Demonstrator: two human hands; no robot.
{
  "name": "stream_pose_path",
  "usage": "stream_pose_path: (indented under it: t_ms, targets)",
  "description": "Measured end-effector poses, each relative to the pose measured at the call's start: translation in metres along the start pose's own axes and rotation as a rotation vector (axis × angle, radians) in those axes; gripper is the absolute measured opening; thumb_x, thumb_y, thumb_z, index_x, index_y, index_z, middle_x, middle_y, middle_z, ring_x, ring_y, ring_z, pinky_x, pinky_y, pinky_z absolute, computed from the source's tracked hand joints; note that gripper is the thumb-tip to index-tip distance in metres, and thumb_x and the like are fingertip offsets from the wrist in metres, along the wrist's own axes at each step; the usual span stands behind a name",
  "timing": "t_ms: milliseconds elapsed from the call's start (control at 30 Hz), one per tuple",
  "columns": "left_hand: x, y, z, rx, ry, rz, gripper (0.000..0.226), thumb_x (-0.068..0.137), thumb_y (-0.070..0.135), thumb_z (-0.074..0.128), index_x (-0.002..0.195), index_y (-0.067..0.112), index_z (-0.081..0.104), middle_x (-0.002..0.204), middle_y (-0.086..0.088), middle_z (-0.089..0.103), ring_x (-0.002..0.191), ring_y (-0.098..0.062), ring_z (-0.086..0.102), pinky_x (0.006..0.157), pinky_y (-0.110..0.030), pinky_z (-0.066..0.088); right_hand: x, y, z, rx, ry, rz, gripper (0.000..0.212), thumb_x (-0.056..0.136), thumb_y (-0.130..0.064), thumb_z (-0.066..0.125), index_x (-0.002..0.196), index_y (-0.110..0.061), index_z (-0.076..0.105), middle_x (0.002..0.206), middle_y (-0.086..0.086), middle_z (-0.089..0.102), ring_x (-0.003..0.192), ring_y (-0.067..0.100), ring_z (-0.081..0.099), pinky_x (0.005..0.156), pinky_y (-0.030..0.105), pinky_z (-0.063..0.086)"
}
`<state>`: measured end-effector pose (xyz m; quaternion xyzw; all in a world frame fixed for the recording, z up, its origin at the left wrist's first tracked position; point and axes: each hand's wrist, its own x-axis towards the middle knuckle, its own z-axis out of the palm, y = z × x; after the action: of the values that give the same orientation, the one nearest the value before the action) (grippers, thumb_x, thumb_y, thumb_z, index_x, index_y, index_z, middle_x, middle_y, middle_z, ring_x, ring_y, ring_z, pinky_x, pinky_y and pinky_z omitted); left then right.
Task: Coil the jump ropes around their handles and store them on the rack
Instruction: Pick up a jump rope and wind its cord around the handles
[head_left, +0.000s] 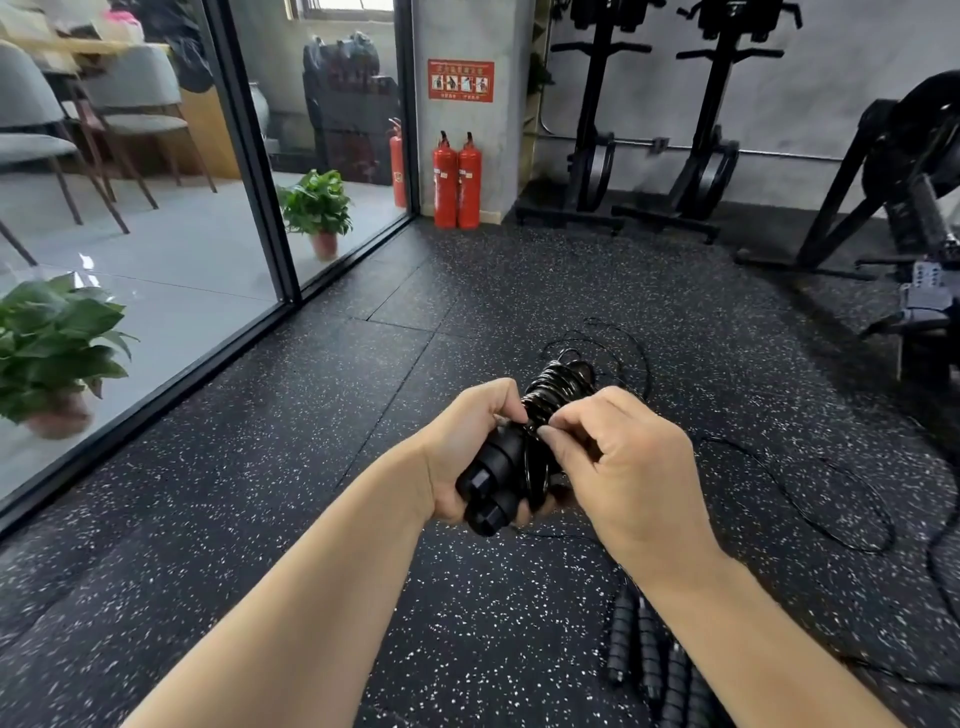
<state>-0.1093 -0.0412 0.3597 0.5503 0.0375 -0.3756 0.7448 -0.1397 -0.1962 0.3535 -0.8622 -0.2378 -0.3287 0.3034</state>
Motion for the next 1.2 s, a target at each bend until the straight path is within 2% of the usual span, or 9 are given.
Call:
stream_pose_path:
  t_ms: [133,300,433,667,800,900,1000,1133,1200]
  targets:
    - [-0.004,0.001,0.003,-0.002,0.016,0.025,0.028,0.066,0.027,0.041,0.055,0.009,0.058,0.060,-0.011,0.058,0.049,-0.025,0.057,0.052,-0.021,0.036,0.001,-0.007,0.002,0.020,-0.030,0.123,0.004,0.081,-0.013,0.075,0.081,-0.013,0.071,0.078,-0.005,0.061,0.065,0.016,0.059,0.059,0.039,0.052]
    - [-0.006,0.001,0.003,0.007,0.042,0.040,0.024,0.064,0.027,0.042,0.065,0.006,0.055,0.059,-0.011,0.058,0.048,-0.026,0.058,0.052,-0.021,0.037,0.005,-0.013,0.006,0.104,-0.086,0.324,0.003,0.083,-0.015,0.071,0.080,-0.017,0.070,0.081,-0.008,0.063,0.072,0.013,0.060,0.070,0.040,0.052]
    - [-0.005,0.001,0.001,0.015,0.094,0.067,0.026,0.069,0.027,0.043,0.058,0.006,0.056,0.060,-0.013,0.057,0.049,-0.025,0.054,0.053,-0.023,0.040,0.007,-0.016,0.005,0.226,-0.100,0.396,0.006,0.085,-0.016,0.068,0.080,-0.019,0.068,0.081,-0.011,0.063,0.073,0.008,0.060,0.071,0.038,0.052]
    - [-0.005,-0.001,0.004,0.064,0.186,0.102,0.043,0.080,0.027,0.037,0.046,0.011,0.058,0.053,-0.008,0.051,0.045,-0.022,0.049,0.055,-0.024,0.037,0.004,-0.020,0.002,0.240,-0.125,0.439,0.010,0.080,-0.025,0.076,0.081,-0.021,0.067,0.083,-0.011,0.062,0.073,0.002,0.057,0.066,0.021,0.048]
    - [-0.007,-0.001,0.005,0.083,0.231,0.139,0.027,0.077,0.029,0.043,0.065,0.007,0.053,0.059,-0.010,0.048,0.046,-0.023,0.048,0.058,-0.029,0.035,0.003,-0.026,0.004,0.209,-0.085,0.419,0.010,0.080,-0.023,0.076,0.080,-0.021,0.066,0.081,-0.012,0.060,0.071,0.004,0.058,0.068,0.027,0.050]
    - [-0.008,-0.001,0.008,0.092,0.245,0.139,0.026,0.063,0.035,0.051,0.070,0.010,0.049,0.065,-0.009,0.042,0.049,-0.022,0.043,0.058,-0.029,0.032,0.002,-0.029,0.004,0.191,-0.068,0.437,0.009,0.080,-0.025,0.075,0.082,-0.022,0.066,0.082,-0.013,0.061,0.073,0.004,0.058,0.071,0.031,0.051]
    - [-0.007,-0.001,0.014,0.104,0.261,0.139,0.022,0.068,0.033,0.050,0.064,0.011,0.050,0.061,-0.007,0.039,0.046,-0.020,0.040,0.058,-0.029,0.028,0.003,-0.028,0.002,0.161,-0.087,0.471,0.011,0.081,-0.027,0.074,0.089,-0.022,0.068,0.087,-0.011,0.063,0.078,0.006,0.060,0.076,0.033,0.051]
    - [-0.002,-0.002,0.018,0.080,0.263,0.158,0.042,0.085,0.028,0.042,0.047,0.013,0.055,0.048,-0.003,0.043,0.037,-0.017,0.041,0.057,-0.028,0.027,0.004,-0.029,-0.002,0.138,-0.095,0.481,0.011,0.083,-0.027,0.072,0.092,-0.021,0.069,0.090,-0.009,0.062,0.081,0.009,0.060,0.077,0.035,0.051]
    - [-0.002,-0.002,0.020,0.085,0.267,0.160,0.047,0.088,0.031,0.044,0.044,0.016,0.050,0.043,0.001,0.036,0.032,-0.013,0.035,0.050,-0.021,0.030,0.004,-0.030,-0.003,0.110,-0.089,0.467,0.010,0.084,-0.026,0.071,0.090,-0.020,0.067,0.089,-0.009,0.060,0.080,0.011,0.060,0.077,0.036,0.050]
